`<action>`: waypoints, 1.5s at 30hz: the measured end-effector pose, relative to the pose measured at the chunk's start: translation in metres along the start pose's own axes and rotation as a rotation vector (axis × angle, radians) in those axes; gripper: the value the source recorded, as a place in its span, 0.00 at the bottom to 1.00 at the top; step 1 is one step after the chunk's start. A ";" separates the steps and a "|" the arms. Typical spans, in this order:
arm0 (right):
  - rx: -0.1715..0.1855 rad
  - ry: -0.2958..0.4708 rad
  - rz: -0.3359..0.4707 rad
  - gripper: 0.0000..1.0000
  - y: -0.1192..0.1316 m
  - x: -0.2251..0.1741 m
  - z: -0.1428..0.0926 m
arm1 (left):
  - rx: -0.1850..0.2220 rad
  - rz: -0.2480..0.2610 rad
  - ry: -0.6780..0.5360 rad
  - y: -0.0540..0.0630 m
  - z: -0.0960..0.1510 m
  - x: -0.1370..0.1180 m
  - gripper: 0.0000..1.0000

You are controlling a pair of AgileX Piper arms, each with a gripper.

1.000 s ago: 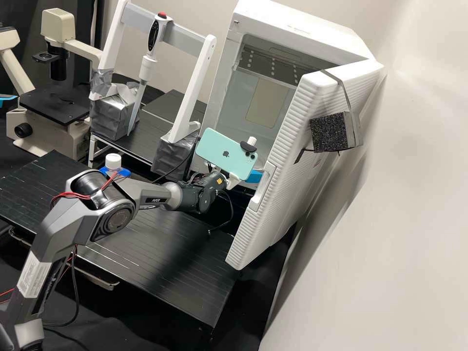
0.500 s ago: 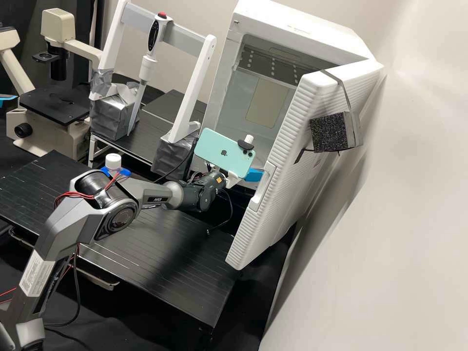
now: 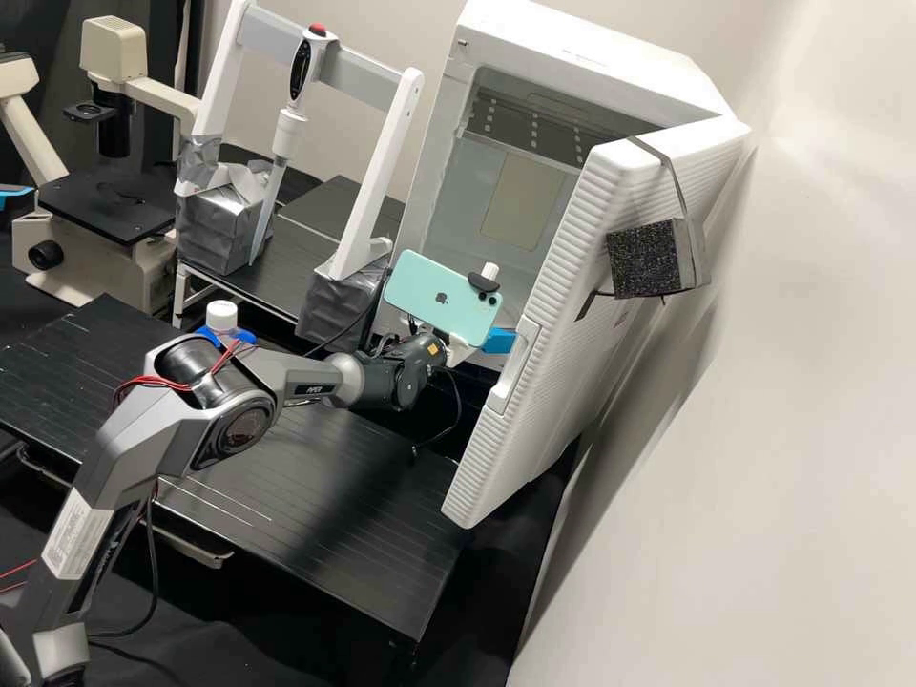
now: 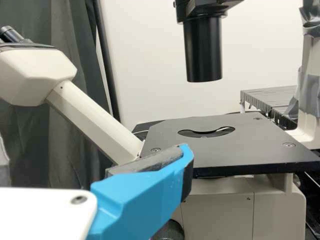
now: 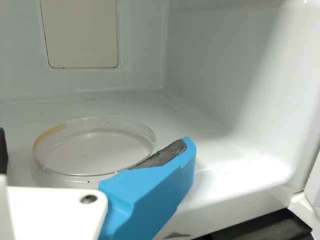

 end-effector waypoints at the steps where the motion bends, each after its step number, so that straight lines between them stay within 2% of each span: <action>1: -0.004 -0.001 -0.006 0.00 0.000 0.000 0.000 | 0.000 0.000 0.000 0.000 0.000 0.000 1.00; 17: 0.000 -0.009 -0.029 0.00 -0.004 0.005 0.004 | 0.000 0.000 0.000 0.000 0.000 0.000 1.00; 39: 0.029 0.005 -0.036 0.00 -0.009 0.004 0.006 | 0.000 0.000 0.000 0.000 0.000 0.000 1.00; 45: 0.018 0.015 -0.022 0.00 -0.007 -0.008 0.003 | 0.000 0.000 0.000 0.000 0.000 0.000 1.00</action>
